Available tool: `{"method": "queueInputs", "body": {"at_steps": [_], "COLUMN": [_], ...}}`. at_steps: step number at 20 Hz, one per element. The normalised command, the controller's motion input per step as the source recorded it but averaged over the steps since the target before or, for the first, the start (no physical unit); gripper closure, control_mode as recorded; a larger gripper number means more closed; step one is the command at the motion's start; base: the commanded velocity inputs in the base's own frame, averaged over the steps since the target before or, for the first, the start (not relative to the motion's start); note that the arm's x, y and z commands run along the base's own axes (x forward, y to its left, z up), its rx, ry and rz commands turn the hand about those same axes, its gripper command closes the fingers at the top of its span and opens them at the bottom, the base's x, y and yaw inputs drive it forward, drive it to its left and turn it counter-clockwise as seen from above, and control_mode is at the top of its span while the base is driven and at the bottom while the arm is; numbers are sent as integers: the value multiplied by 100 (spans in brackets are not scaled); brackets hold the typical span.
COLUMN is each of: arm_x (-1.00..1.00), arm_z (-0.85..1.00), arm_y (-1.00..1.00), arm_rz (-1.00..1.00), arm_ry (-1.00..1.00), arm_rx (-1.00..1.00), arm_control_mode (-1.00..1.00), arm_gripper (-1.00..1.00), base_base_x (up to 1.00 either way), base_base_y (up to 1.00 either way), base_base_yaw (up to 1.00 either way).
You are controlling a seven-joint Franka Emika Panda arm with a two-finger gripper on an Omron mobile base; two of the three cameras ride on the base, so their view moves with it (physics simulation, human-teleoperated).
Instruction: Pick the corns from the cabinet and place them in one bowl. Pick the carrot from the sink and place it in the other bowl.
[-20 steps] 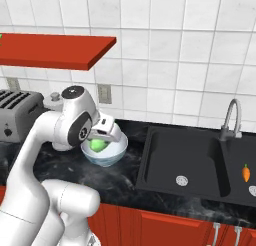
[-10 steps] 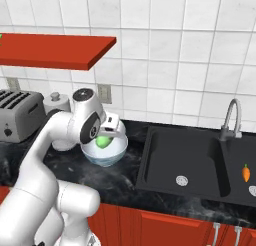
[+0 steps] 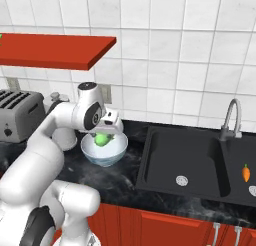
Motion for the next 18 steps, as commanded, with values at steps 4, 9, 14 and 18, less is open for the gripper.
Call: {"method": "queueInputs", "body": {"at_steps": [4,9,14,18], "arm_x": [1,1,1,17], "arm_z": [-35,-46,-35,-1], "arm_y": [25,0,0,0], "arm_rz": [0,0,0,0], "arm_ry": [7,0,0,0], "arm_rx": [0,0,1,0], "arm_control_mode": [-100,-100,-100,-100], "arm_gripper": [100,100,100,100], "base_base_x": [0,0,0,0], "base_base_y": [0,0,0,0], "base_base_yaw": [0,0,0,0]}}
